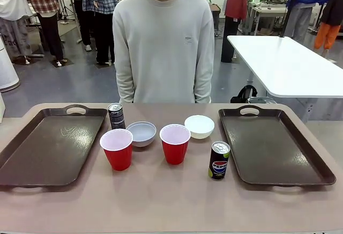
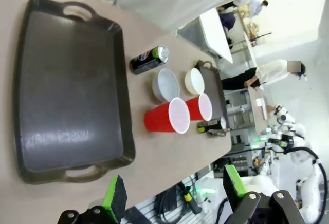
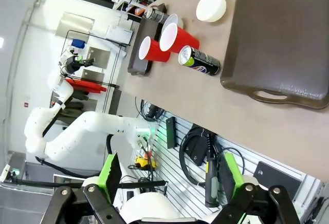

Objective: Prepare tableware on both trays.
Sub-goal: Pick up a Picnic Bowl from the table and place it on a Handle tray.

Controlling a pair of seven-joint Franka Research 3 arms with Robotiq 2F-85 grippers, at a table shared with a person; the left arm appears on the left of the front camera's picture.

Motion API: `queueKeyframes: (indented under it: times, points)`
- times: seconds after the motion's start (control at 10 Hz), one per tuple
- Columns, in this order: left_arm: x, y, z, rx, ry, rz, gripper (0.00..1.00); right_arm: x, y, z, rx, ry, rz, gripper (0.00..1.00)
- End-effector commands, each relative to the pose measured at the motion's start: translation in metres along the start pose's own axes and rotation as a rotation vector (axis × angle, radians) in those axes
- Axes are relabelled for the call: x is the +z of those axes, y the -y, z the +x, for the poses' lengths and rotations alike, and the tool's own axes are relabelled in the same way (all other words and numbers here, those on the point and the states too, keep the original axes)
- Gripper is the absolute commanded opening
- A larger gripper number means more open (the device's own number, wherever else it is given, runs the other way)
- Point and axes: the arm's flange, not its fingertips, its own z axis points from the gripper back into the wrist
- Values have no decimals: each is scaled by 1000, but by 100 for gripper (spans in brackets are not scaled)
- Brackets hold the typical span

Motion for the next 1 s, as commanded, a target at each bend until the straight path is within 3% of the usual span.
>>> queueKeyframes:
  times: [0.0, 0.1, 0.2, 0.9]
  points:
    - [-9, 7, -18, -40, 61, -33, 100, 2, 2, 0, -3, 6, 7, 100]
    - [-12, 13, -22, -67, 40, -34, 100, 2, 2, 0, -3, 6, 7, 100]
    - [3, 6, 3, -4, 22, -18, 100, 2, 2, 0, -3, 6, 7, 100]
    - [3, 6, 3, -4, 22, -18, 100, 2, 2, 0, -3, 6, 7, 100]
